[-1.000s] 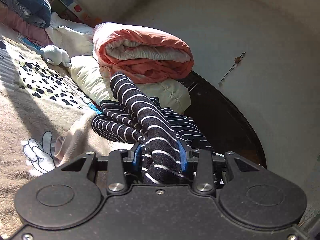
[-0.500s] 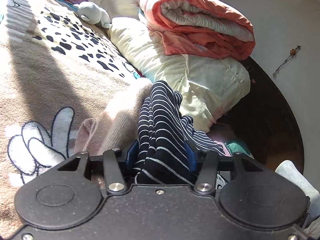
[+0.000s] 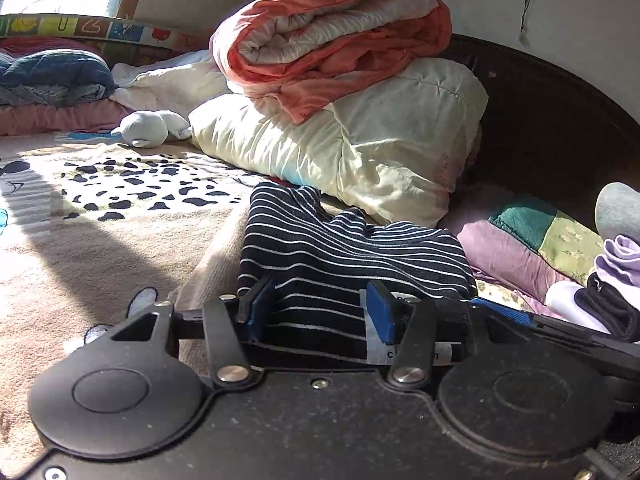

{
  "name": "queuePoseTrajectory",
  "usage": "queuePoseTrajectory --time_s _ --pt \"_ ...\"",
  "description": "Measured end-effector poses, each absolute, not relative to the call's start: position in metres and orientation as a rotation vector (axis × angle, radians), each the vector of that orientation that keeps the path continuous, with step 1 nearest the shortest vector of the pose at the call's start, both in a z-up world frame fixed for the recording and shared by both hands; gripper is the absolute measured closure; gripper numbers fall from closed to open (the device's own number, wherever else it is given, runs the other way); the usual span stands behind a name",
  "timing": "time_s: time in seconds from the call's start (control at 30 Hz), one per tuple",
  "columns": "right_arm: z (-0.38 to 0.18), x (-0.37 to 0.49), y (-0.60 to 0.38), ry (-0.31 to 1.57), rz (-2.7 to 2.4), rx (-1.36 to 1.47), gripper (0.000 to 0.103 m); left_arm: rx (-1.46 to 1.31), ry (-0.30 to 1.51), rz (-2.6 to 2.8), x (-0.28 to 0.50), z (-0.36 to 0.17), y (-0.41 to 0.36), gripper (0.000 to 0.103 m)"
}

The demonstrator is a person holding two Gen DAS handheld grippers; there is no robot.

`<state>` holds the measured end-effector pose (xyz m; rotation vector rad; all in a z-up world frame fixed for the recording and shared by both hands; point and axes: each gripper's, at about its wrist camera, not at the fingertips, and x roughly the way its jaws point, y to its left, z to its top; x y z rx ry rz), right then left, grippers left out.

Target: Fold clothes

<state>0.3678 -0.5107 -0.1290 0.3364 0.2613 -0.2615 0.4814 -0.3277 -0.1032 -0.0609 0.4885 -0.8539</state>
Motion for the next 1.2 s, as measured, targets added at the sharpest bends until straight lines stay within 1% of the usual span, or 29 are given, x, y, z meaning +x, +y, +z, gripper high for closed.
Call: queuePoseTrajectory --time_s 0.1,0.23,0.27,0.3,0.33,0.37,0.4,0.47,0.53,0.6,0.63,0.67,0.7,0.77,1.07,1.13,1.2 --pt "-0.129 0.366 -0.511 0.277 -0.248 0.352 0.052 -0.021 0.477 -0.832 0.472 -0.098 -0.328 0.052" --pt "-0.125 0.347 -0.517 0.218 -0.243 0.479 0.053 0.019 0.478 -0.798 0.455 -0.083 -0.322 0.051" --pt "-0.120 0.342 -0.517 0.216 -0.250 0.487 0.053 0.015 0.486 -0.798 0.449 -0.080 -0.318 0.048" --pt "-0.117 0.337 -0.516 0.216 -0.252 0.496 0.051 0.004 0.505 -0.799 0.444 -0.078 -0.313 0.041" --pt "-0.115 0.332 -0.516 0.223 -0.253 0.517 0.048 -0.010 0.526 -0.794 0.440 -0.076 -0.310 0.038" --pt "-0.114 0.326 -0.517 0.234 -0.255 0.548 0.041 -0.026 0.547 -0.788 0.435 -0.074 -0.306 0.036" --pt "-0.113 0.319 -0.516 0.239 -0.250 0.581 0.037 -0.046 0.566 -0.784 0.428 -0.071 -0.301 0.033" --pt "-0.109 0.306 -0.512 0.242 -0.224 0.633 0.035 -0.090 0.604 -0.788 0.416 -0.068 -0.291 0.027" --pt "-0.100 0.296 -0.503 0.250 -0.185 0.628 0.028 -0.130 0.629 -0.784 0.402 -0.063 -0.281 0.025" --pt "-0.090 0.289 -0.494 0.274 -0.177 0.597 0.013 -0.137 0.645 -0.773 0.390 -0.056 -0.273 0.019" --pt "-0.086 0.284 -0.491 0.283 -0.176 0.596 0.009 -0.139 0.645 -0.770 0.385 -0.052 -0.270 0.018" --pt "-0.083 0.279 -0.488 0.290 -0.178 0.594 0.004 -0.140 0.645 -0.768 0.379 -0.048 -0.266 0.013" --pt "-0.079 0.274 -0.485 0.294 -0.182 0.589 0.002 -0.141 0.646 -0.763 0.374 -0.043 -0.264 0.005" --pt "-0.070 0.265 -0.482 0.308 -0.182 0.583 0.001 -0.136 0.652 -0.741 0.367 -0.032 -0.260 0.000" --pt "-0.041 0.230 -0.460 0.442 -0.214 0.499 0.000 0.052 0.517 -0.556 0.321 0.011 -0.252 0.000" --pt "-0.035 0.223 -0.456 0.458 -0.211 0.492 0.000 0.041 0.517 -0.543 0.314 0.018 -0.247 0.000" --pt "-0.029 0.215 -0.452 0.467 -0.208 0.480 0.000 0.048 0.560 -0.540 0.311 0.025 -0.244 0.000"
